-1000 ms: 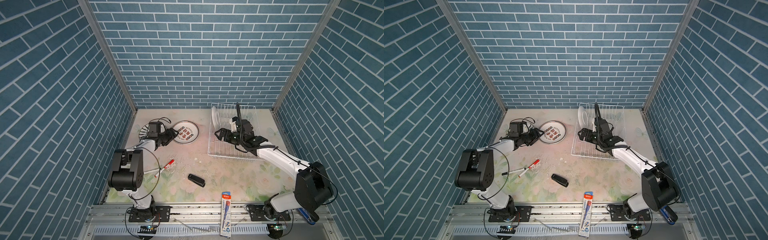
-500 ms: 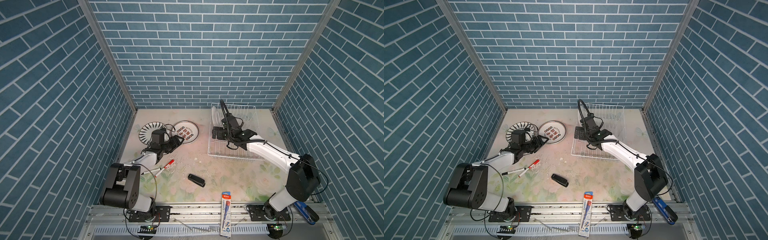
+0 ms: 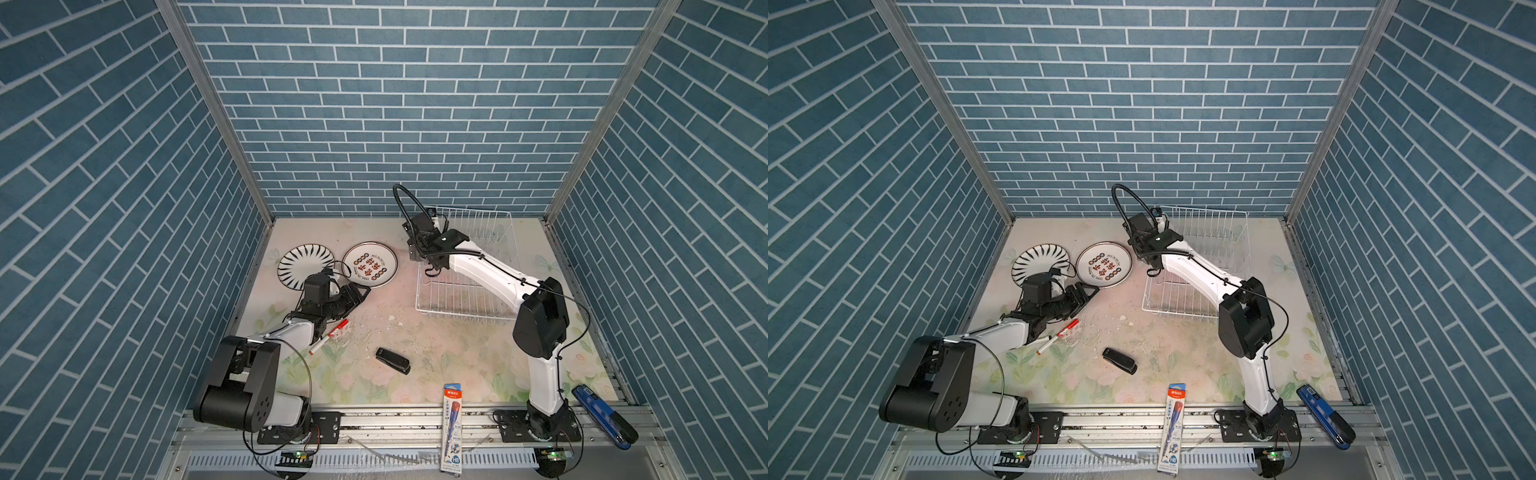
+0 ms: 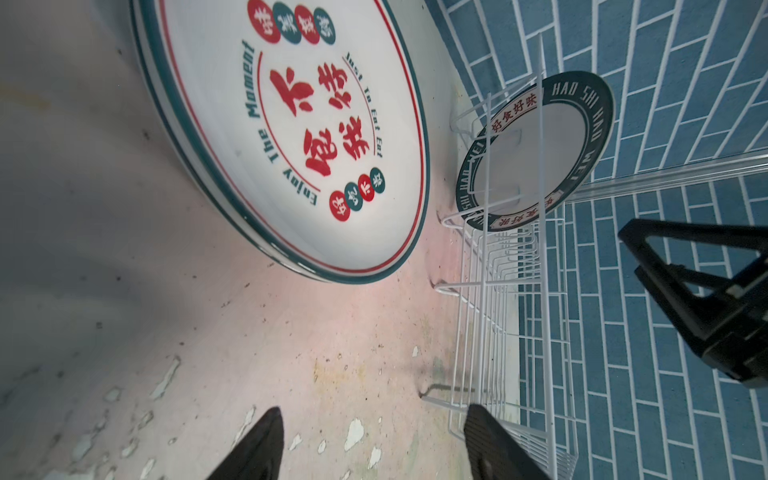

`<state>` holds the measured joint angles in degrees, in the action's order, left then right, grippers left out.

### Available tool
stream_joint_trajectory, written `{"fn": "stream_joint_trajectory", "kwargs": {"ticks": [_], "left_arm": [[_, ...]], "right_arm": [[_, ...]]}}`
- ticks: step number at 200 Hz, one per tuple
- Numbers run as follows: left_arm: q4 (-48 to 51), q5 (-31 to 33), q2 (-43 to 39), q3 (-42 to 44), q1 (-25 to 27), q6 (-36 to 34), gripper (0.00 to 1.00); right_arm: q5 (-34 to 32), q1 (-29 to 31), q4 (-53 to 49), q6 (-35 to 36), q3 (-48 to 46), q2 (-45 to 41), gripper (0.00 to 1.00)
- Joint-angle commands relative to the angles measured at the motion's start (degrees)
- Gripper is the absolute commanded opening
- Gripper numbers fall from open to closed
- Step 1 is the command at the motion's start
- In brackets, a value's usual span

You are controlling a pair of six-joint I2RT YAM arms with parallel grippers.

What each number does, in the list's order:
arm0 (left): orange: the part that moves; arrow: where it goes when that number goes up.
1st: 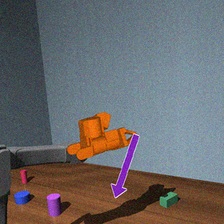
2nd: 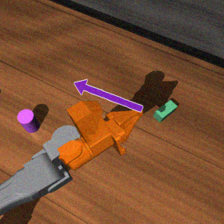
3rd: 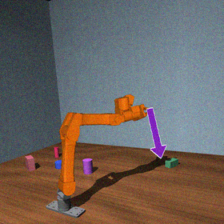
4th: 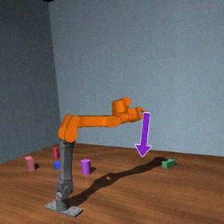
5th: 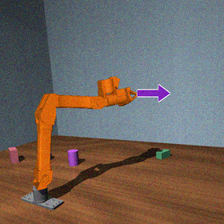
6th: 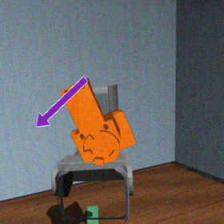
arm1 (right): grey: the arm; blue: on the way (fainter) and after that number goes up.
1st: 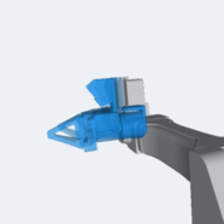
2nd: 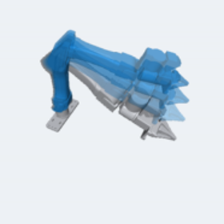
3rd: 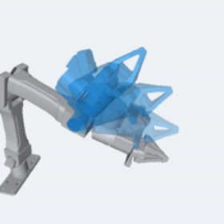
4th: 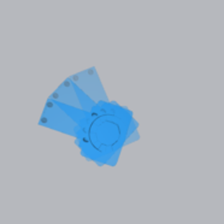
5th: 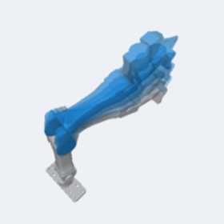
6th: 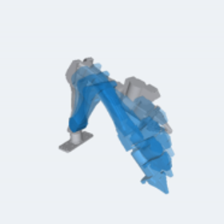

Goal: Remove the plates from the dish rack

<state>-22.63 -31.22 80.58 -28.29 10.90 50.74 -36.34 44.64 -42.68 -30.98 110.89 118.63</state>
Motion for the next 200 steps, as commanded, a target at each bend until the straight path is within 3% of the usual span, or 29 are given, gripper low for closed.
{"fn": "stream_joint_trajectory", "kwargs": {"ticks": [1,81,200], "left_arm": [[-5.3,-0.9,0.7,1.6,0.4,2.0,0.71],[-6.0,-1.6,3.3,0.8,0.9,2.1,0.71],[-5.8,-1.6,3.4,0.7,1.1,2.2,0.71]], "right_arm": [[-5.9,0.4,-7.6,2.1,6.8,3.9,0.99],[-10.4,0.6,-2.8,12.0,16.3,14.1,0.95],[-14.0,-0.2,3.3,17.9,20.9,19.6,0.68]]}}
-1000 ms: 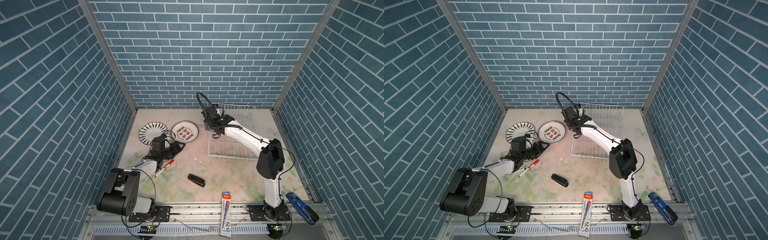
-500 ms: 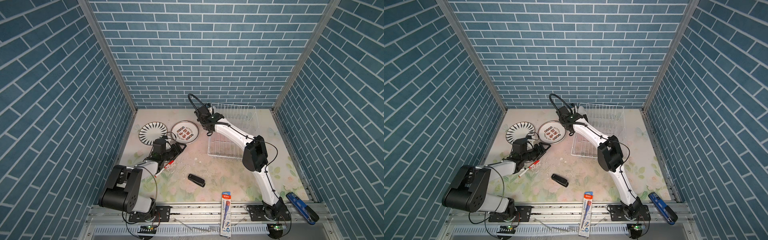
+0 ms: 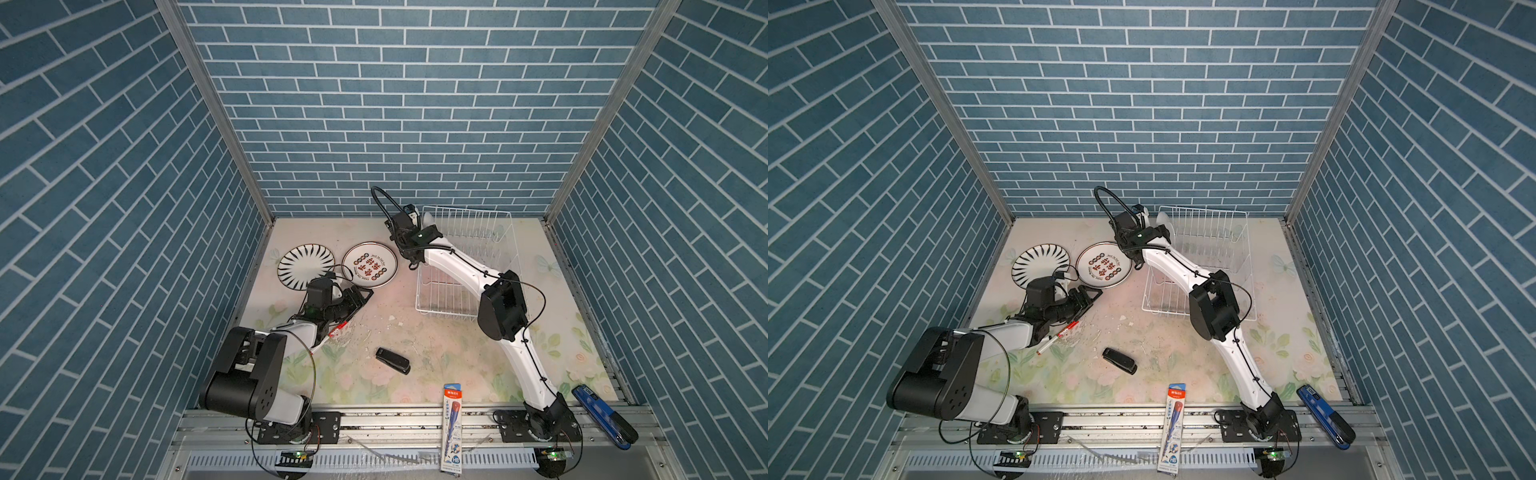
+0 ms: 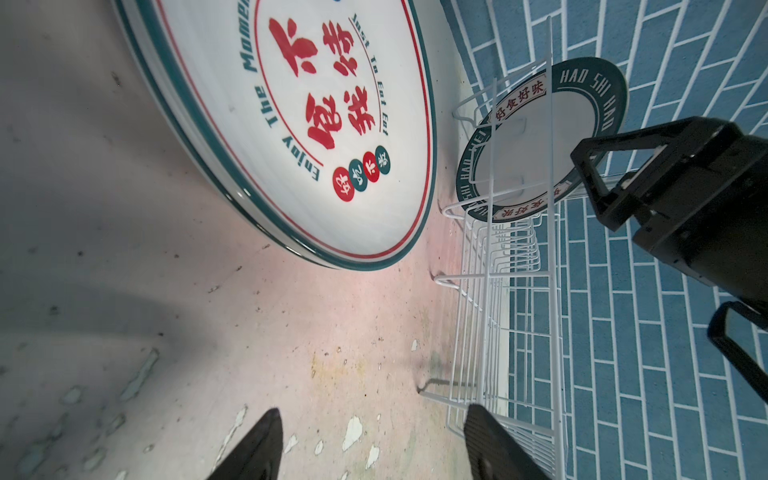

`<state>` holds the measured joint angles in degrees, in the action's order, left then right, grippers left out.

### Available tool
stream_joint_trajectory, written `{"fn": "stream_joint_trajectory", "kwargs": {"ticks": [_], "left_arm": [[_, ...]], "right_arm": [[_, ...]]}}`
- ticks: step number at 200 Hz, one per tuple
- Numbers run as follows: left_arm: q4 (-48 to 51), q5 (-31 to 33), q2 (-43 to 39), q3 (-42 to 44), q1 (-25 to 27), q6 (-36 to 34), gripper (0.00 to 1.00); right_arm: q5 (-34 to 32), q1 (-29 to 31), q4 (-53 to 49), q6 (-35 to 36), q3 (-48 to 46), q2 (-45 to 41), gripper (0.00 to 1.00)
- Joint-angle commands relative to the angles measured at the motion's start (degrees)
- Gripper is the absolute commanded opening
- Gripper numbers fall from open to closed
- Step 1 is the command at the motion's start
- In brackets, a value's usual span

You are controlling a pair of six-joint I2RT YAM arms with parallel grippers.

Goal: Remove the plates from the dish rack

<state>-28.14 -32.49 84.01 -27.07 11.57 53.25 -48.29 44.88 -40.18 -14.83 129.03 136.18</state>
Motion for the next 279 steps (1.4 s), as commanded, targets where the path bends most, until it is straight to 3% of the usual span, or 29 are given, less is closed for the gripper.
{"fn": "stream_joint_trajectory", "kwargs": {"ticks": [1,279], "left_arm": [[-0.3,-0.3,0.0,-0.5,0.4,-0.3,0.71],[1.2,0.8,1.6,-2.5,3.1,-0.7,0.71]], "right_arm": [[-2.0,-0.4,0.9,1.7,2.8,2.1,0.68],[0.1,-4.3,2.6,-2.7,4.6,6.2,0.39]]}}
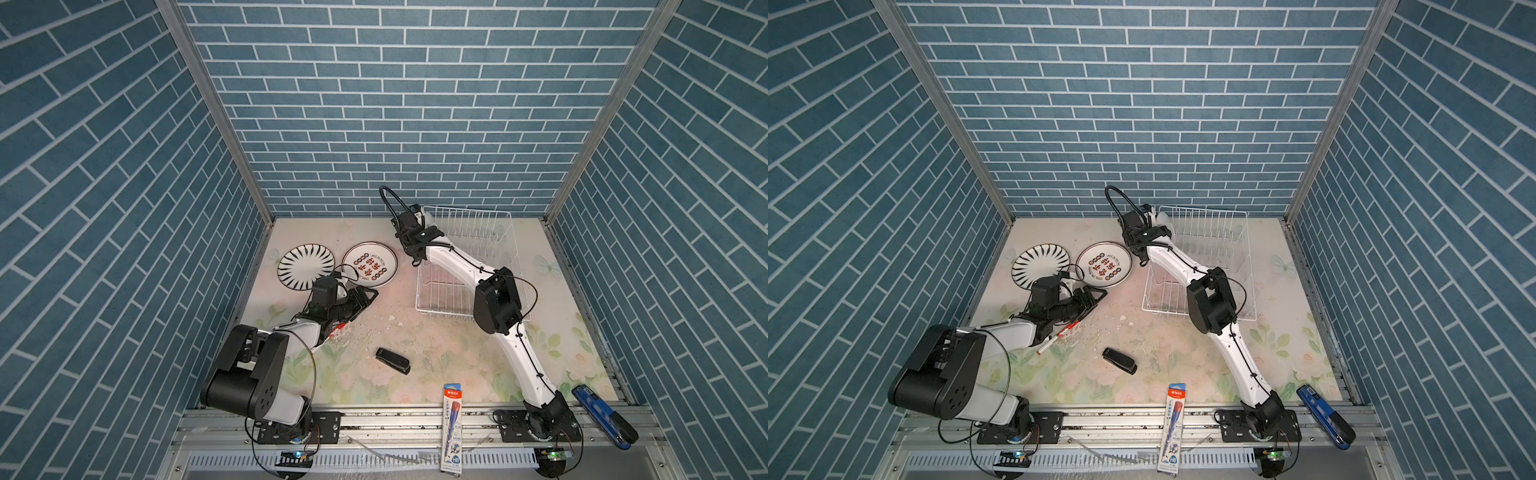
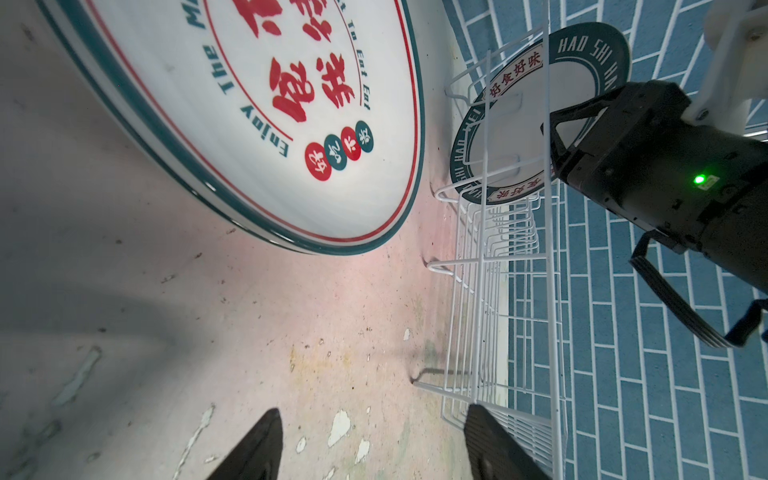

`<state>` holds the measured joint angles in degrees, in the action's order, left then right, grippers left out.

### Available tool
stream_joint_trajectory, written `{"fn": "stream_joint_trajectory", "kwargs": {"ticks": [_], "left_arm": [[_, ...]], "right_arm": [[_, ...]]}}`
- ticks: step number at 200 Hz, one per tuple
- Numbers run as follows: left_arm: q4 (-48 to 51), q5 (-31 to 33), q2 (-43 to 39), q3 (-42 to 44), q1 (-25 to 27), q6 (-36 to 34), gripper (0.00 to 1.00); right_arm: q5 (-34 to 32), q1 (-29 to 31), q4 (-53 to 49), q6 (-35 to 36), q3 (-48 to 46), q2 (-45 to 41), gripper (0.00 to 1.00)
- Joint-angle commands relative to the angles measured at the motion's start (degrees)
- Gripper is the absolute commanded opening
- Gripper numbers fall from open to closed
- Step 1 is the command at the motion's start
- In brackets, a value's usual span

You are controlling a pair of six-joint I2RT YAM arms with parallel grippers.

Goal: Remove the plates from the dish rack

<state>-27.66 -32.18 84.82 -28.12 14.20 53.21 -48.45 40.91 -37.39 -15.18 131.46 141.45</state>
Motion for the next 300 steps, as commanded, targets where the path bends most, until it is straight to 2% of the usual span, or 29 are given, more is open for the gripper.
{"fn": "stream_joint_trajectory", "kwargs": {"ticks": [1,71,300], "left_arm": [[0.8,0.5,0.7,-1.5,0.5,-0.6,0.71],[0.8,0.6,1.4,-1.7,0.8,-0.7,0.71],[1.8,0.8,0.4,-1.7,0.9,-0.9,0.71]], "right_arm": [[0.2,-0.4,-0.2,-2.4,2.1,0.9,0.39],[1.2,-0.6,-0.4,-4.4,1.7,1.8,0.32],[0.3,-0.8,-0.5,-6.4,0.1,0.7,0.2]]}}
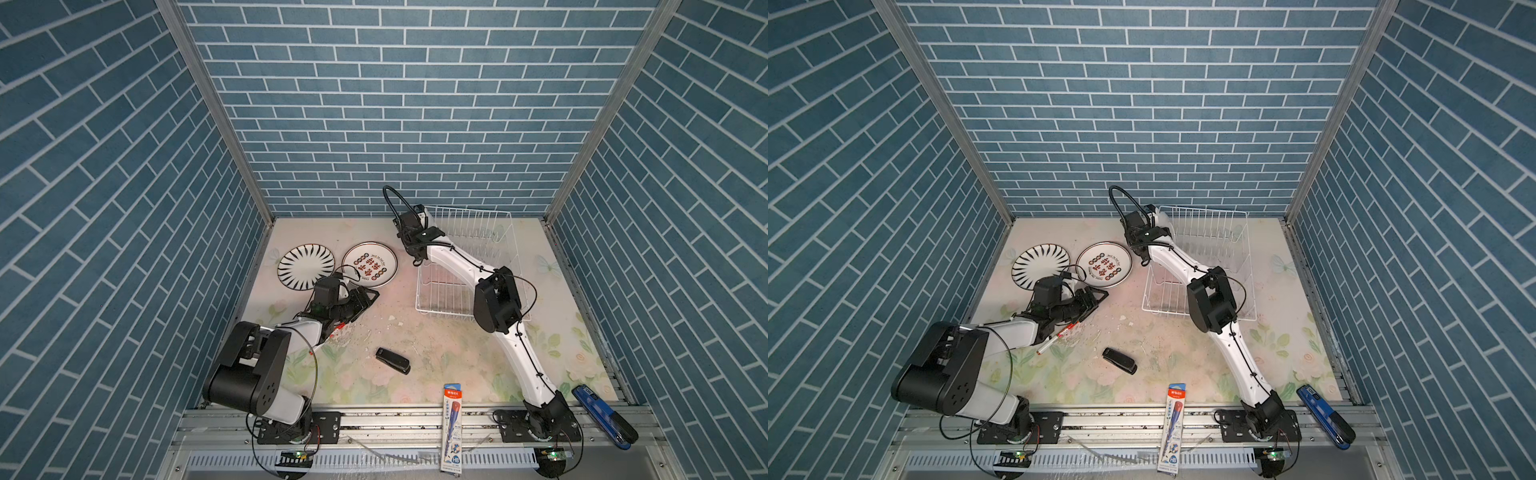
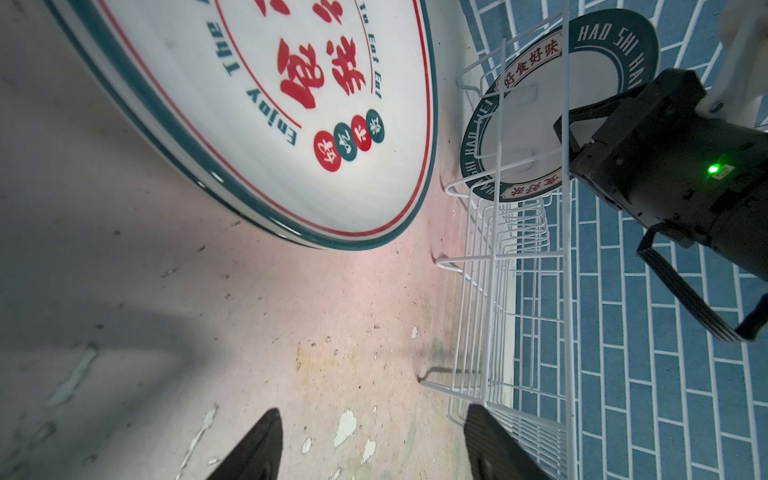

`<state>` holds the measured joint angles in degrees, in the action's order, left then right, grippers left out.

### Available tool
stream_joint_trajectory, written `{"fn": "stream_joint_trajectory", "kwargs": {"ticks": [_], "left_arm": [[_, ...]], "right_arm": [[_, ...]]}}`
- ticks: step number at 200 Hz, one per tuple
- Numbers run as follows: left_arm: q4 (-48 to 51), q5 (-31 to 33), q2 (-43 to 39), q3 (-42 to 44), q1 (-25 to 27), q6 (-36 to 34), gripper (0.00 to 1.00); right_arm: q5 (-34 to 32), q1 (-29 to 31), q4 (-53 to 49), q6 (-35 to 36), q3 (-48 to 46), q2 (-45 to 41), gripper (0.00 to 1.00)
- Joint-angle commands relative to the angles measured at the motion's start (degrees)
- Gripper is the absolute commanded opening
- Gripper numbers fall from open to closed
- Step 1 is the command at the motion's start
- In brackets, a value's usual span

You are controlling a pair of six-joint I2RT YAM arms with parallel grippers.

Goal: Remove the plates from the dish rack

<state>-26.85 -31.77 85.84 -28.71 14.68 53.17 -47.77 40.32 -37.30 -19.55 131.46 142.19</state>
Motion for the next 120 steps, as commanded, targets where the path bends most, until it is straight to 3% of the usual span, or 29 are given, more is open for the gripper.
{"fn": "stream_joint_trajectory", "kwargs": {"ticks": [1,120], "left_arm": [[1.0,0.4,-0.6,-1.1,0.4,-0.9,0.71],[1.5,0.5,-1.6,-1.0,0.4,-0.9,0.71]], "right_arm": [[-0.4,-0.2,-0.6,-2.0,0.1,0.0,0.2],[-2.1,0.0,-0.6,-2.2,-0.4,-1.2,0.14]]}}
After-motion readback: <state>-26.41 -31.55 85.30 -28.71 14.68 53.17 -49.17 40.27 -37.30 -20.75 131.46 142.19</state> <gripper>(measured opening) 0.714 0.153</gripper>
